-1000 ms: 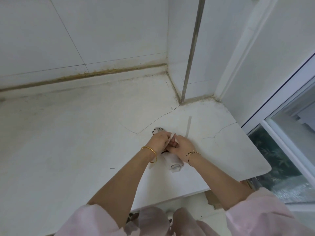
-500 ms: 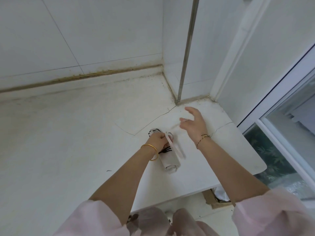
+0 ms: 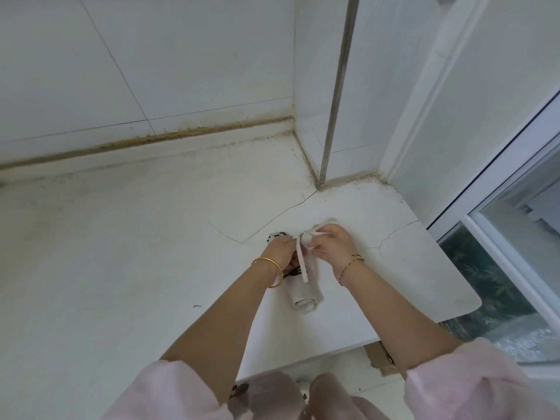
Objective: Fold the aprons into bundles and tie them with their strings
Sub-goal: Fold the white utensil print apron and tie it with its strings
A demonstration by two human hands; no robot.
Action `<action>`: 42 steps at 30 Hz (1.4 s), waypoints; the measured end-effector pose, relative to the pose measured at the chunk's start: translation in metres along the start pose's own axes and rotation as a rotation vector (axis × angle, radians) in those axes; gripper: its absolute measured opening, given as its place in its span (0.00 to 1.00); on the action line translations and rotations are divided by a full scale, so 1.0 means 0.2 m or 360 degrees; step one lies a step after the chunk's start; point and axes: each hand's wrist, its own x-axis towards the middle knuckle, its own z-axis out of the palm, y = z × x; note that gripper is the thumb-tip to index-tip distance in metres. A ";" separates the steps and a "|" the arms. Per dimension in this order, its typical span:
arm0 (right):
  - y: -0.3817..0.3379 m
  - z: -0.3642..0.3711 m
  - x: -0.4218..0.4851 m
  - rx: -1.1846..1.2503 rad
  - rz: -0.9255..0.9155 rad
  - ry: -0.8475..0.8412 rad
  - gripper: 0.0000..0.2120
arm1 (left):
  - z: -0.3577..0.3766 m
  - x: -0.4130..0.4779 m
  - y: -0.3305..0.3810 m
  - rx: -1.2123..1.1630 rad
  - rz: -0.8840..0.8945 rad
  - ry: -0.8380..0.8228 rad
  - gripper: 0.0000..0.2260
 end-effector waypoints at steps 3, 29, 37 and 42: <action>-0.03 -0.04 0.00 0.0617 0.0166 0.0081 0.09 | 0.00 0.01 -0.01 0.0024 0.0003 0.0055 0.10; 0.09 -0.01 -0.04 -0.0640 -0.0114 -0.0375 0.12 | 0.06 -0.01 -0.06 0.1648 0.0841 0.0310 0.07; 0.12 -0.01 -0.02 -0.0389 0.0113 -0.0320 0.12 | 0.09 -0.02 -0.13 0.2020 0.0962 0.0398 0.12; 0.11 -0.01 -0.03 -0.0245 0.0167 -0.0395 0.10 | 0.06 -0.01 -0.13 0.1814 0.0942 0.0385 0.09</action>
